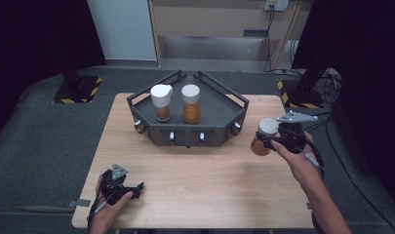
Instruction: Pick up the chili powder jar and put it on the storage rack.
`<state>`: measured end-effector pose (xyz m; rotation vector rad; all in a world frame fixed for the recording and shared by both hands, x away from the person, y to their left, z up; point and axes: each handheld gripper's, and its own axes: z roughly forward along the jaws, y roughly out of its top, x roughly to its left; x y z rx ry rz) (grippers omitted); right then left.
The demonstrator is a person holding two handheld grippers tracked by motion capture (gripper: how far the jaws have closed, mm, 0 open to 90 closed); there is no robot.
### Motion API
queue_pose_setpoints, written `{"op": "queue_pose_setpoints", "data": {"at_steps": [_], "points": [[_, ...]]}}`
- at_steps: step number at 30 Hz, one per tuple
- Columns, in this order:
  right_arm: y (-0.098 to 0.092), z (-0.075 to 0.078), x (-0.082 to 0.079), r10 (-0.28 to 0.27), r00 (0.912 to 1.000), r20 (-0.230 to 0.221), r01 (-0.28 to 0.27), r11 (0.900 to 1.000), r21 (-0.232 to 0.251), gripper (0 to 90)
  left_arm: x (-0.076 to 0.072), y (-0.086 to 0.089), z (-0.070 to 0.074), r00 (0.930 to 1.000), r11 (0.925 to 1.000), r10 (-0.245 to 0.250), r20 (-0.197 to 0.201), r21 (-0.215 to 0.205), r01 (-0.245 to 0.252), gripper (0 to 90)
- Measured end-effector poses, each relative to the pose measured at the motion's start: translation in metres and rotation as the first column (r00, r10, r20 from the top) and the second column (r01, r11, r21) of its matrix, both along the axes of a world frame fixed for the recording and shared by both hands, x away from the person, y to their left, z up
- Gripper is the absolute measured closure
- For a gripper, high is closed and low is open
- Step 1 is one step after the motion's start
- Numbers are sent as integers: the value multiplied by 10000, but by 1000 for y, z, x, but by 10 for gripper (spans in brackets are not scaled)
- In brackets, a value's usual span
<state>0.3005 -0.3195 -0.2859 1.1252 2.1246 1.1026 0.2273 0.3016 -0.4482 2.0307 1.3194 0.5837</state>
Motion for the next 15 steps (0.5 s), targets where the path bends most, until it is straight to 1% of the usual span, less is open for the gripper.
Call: {"op": "queue_pose_setpoints", "data": {"at_steps": [4, 8, 15], "points": [[0, 4, 2, 47, 10000, 44, -47, 10000, 62, 344, 0, 0, 0, 10000, 10000, 0, -2, -2, 0, 0], [3, 10, 4, 130, 9998, 160, -130, 9999, 17, 344, 0, 0, 0, 10000, 10000, 0, -1, -2, 0, 0], [9, 22, 10, 250, 9994, 233, -250, 9997, -37, 344, 0, 0, 0, 10000, 10000, -1, -2, -1, 1, 0]]}}
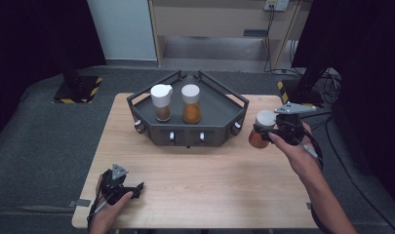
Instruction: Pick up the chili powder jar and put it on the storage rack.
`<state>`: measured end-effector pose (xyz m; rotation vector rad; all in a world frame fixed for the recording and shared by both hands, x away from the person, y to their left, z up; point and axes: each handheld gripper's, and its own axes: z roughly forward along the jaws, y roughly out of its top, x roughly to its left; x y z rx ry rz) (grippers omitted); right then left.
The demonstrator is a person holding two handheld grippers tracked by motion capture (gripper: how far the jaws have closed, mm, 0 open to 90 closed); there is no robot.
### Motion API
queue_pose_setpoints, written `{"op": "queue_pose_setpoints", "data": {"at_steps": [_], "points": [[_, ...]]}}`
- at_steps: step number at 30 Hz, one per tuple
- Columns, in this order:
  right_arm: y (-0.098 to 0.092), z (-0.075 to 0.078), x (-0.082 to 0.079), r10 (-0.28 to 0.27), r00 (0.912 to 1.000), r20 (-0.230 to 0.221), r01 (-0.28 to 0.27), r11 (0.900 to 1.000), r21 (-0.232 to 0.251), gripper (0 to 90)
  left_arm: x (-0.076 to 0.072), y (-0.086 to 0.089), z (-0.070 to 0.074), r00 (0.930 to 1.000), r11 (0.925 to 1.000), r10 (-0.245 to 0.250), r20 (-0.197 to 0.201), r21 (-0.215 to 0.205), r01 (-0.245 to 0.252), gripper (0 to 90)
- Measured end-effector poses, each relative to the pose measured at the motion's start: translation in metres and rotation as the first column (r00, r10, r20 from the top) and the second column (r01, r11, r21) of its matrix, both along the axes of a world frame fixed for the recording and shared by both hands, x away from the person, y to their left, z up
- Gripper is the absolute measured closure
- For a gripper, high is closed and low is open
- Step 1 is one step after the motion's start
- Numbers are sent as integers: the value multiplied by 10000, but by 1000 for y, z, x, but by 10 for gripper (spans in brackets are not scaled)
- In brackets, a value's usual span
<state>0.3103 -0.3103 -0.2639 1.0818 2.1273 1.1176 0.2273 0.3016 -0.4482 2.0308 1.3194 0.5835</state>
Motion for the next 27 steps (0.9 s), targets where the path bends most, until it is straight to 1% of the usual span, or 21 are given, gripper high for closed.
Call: {"op": "queue_pose_setpoints", "data": {"at_steps": [8, 10, 13, 17, 27], "points": [[6, 12, 7, 123, 9999, 47, -123, 9999, -47, 344, 0, 0, 0, 10000, 10000, 2, 0, -1, -2, 0], [7, 15, 11, 147, 9999, -44, -147, 9999, 13, 344, 0, 0, 0, 10000, 10000, 2, 0, 1, -2, 0], [11, 19, 15, 154, 9998, -124, -154, 9999, -27, 344, 0, 0, 0, 10000, 10000, 3, -1, 1, -3, 0], [14, 24, 19, 201, 9997, -146, -202, 9998, -54, 344, 0, 0, 0, 10000, 10000, 3, 0, 2, -3, 0], [19, 36, 25, 342, 9994, -51, -342, 9994, -44, 344, 0, 0, 0, 10000, 10000, 2, 0, 1, -2, 0]]}}
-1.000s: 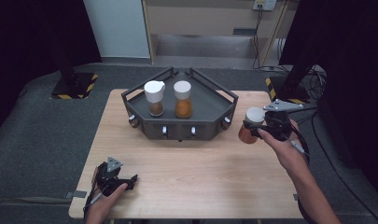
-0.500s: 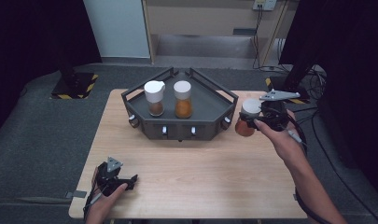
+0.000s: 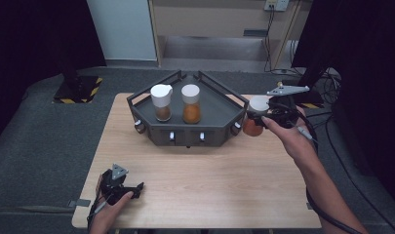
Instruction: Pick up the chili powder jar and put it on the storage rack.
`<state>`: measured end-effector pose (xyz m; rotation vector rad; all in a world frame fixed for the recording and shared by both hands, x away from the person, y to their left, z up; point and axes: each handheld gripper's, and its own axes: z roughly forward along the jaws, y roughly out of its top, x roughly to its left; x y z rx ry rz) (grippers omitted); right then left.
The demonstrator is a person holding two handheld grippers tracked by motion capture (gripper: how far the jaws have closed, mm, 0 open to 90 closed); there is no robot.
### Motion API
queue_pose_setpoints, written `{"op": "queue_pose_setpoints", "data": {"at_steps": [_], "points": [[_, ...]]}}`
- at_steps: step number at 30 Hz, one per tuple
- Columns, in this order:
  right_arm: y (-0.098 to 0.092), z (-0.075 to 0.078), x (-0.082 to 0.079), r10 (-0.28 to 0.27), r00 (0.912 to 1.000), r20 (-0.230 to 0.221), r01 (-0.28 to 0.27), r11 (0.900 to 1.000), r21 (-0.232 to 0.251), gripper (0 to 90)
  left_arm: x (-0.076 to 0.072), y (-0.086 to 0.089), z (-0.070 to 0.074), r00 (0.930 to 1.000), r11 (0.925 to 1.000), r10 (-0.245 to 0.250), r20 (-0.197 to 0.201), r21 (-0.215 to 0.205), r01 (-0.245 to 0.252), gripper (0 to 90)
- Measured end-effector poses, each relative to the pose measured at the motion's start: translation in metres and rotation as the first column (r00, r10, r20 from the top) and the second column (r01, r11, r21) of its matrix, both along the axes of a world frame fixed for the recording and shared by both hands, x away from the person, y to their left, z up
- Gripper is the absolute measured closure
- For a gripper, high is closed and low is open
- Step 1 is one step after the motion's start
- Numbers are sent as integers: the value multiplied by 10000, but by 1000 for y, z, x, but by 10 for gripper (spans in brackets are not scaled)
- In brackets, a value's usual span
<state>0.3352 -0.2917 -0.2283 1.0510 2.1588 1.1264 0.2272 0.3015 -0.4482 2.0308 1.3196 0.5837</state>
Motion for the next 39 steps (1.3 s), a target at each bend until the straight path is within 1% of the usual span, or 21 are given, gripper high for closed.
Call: {"op": "queue_pose_setpoints", "data": {"at_steps": [12, 26, 39], "points": [[9, 11, 8, 149, 9999, 50, -149, 9999, 4, 344, 0, 0, 0, 10000, 10000, 0, -1, 2, 0, 0], [24, 20, 24, 278, 9995, 132, -278, 9996, 19, 344, 0, 0, 0, 10000, 10000, 2, -1, -4, -2, 0], [40, 22, 37, 505, 9986, 149, -506, 9987, 61, 344, 0, 0, 0, 10000, 10000, 0, -2, 0, 0, 0]]}}
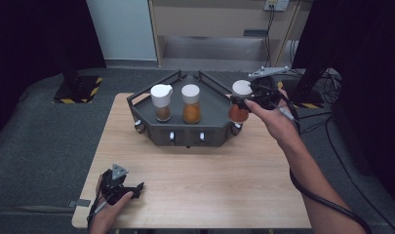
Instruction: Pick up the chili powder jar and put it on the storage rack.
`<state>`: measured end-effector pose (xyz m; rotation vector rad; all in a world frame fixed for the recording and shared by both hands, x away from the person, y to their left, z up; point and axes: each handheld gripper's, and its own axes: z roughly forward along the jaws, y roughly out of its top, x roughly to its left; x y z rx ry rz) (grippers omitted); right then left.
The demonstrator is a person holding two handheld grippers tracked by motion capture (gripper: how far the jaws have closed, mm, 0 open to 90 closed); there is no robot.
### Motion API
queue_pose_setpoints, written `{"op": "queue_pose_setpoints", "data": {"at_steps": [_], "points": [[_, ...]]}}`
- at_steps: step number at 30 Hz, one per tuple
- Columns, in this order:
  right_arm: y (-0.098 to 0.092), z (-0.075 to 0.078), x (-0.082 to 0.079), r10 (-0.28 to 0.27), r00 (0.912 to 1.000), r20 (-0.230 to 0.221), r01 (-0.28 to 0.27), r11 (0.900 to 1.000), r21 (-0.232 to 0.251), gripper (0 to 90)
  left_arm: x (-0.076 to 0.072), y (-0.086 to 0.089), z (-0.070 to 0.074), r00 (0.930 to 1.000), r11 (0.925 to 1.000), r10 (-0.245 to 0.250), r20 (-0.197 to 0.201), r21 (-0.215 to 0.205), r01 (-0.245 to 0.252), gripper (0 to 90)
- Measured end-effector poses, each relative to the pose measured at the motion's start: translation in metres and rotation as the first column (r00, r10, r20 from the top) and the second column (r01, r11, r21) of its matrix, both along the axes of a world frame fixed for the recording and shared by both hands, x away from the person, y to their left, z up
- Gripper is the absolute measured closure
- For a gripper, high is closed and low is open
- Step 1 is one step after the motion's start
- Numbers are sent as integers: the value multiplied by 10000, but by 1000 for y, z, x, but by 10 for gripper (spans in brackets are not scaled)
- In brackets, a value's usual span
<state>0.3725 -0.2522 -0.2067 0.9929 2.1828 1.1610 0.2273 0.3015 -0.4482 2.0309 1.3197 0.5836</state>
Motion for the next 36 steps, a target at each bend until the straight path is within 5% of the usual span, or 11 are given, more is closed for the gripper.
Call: {"op": "queue_pose_setpoints", "data": {"at_steps": [36], "points": [[34, -5, 44, 43, 9999, -110, -44, 10000, -17, 344, 0, 0, 0, 10000, 10000, 38, -2, -20, -38, 0]]}}
